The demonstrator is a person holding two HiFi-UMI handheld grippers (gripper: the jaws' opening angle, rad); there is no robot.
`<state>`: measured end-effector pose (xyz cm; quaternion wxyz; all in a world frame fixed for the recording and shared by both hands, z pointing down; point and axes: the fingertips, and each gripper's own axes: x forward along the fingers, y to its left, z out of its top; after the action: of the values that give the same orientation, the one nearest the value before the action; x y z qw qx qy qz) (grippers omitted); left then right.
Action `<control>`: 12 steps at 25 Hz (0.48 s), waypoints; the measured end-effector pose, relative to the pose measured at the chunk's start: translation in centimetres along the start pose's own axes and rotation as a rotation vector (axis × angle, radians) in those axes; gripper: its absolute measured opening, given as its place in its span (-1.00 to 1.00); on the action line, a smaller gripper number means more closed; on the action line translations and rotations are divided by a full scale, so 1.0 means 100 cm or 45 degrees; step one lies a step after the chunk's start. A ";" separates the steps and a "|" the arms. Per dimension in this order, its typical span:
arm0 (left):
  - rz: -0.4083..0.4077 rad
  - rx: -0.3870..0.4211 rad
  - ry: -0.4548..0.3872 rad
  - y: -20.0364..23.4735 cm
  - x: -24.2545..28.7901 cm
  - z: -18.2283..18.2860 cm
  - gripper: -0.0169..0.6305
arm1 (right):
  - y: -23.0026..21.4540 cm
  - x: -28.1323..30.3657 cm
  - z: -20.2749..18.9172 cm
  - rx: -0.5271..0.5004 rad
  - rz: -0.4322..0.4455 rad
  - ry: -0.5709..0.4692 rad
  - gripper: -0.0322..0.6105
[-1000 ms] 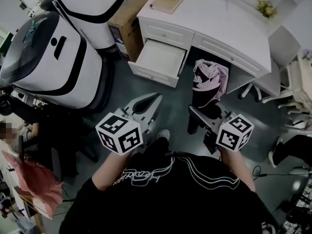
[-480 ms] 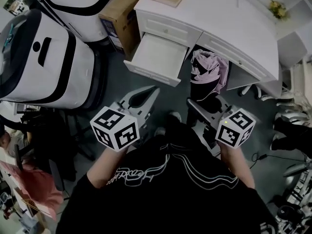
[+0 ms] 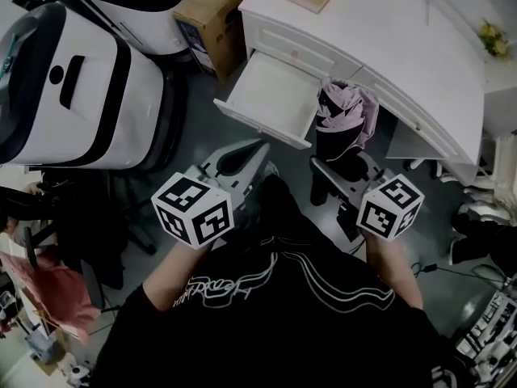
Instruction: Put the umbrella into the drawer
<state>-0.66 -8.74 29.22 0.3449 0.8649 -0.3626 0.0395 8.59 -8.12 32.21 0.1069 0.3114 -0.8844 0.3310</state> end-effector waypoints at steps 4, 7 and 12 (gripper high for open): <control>0.037 -0.019 0.003 0.033 0.025 0.013 -0.89 | -0.033 0.032 0.012 0.025 0.010 0.041 -0.24; 0.064 -0.053 -0.004 0.057 0.044 0.019 -0.89 | -0.056 0.056 0.015 0.033 0.018 0.099 -0.24; 0.130 -0.158 0.027 0.131 0.079 0.019 -0.89 | -0.105 0.128 0.019 0.043 0.037 0.217 -0.24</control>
<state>-3.78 -21.24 37.70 0.3992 0.8217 -0.4044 0.0438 5.09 -21.67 41.31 0.1716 0.2709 -0.8708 0.3727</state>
